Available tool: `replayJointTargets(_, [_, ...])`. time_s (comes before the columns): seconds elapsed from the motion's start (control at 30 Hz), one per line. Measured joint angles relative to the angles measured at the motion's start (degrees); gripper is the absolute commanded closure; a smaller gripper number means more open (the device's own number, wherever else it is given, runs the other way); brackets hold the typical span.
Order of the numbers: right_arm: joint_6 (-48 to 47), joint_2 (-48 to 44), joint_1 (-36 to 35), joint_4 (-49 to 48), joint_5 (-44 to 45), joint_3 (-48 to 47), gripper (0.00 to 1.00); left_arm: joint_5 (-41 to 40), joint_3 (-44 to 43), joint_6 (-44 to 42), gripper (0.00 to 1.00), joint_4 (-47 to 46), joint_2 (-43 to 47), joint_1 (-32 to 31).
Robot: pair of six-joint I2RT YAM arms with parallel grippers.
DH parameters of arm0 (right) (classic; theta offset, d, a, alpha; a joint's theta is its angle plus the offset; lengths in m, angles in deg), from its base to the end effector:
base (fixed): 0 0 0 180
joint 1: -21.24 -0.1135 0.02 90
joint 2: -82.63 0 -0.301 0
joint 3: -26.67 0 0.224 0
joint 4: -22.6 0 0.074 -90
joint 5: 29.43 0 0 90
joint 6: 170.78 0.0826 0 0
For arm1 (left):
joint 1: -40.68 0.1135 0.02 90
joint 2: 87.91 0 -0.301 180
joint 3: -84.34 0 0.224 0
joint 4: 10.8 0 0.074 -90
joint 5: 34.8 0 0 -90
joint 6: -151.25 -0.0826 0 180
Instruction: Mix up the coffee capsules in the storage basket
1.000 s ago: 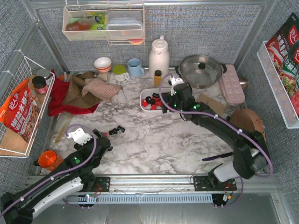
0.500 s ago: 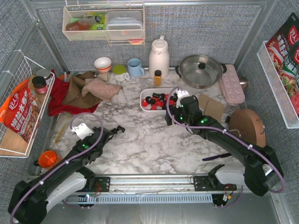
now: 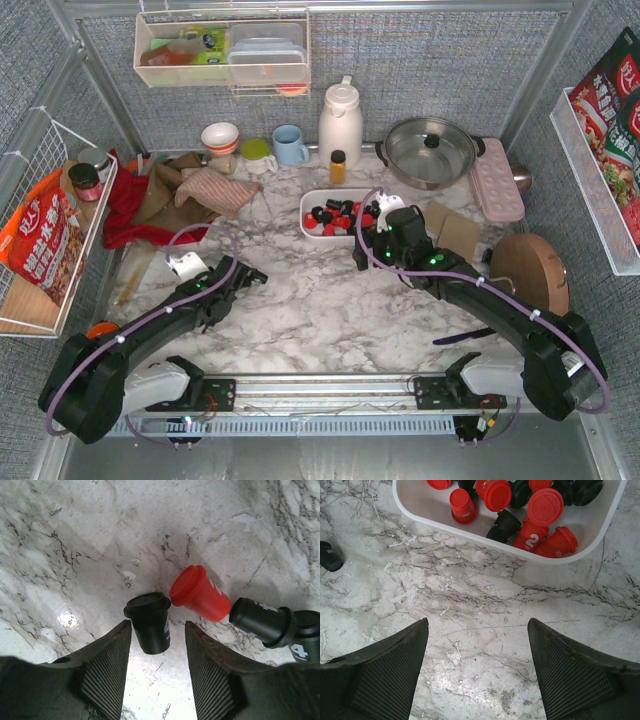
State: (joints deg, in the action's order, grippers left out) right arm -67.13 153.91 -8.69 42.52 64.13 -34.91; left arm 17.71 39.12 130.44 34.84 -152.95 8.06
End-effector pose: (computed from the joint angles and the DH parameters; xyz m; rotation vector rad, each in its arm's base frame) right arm 0.2454 0.1354 0.2835 -0.2611 2.0950 0.3950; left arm 0.1633 -0.0448 0.1835 -0.9110 2.1986 0.1073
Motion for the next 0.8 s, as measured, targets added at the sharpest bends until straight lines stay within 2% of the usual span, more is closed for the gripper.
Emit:
replayJointTargets(0.23, [0.00, 0.00, 0.00, 0.00, -0.37, 0.02, 0.15, 0.15, 0.02, 1.33, 0.46, -0.31, -3.50, 0.90])
replayJointTargets(0.37, [-0.02, 0.09, 0.04, 0.00, -0.63, 0.02, 0.15, 0.17, 0.07, 1.75, 0.51, -0.33, -4.35, 1.44])
replayJointTargets(0.8, [-0.09, 0.39, 0.04, 0.00, -0.66, 0.02, 0.15, 1.33, 0.81, 3.32, 0.51, -1.55, -5.27, 2.56])
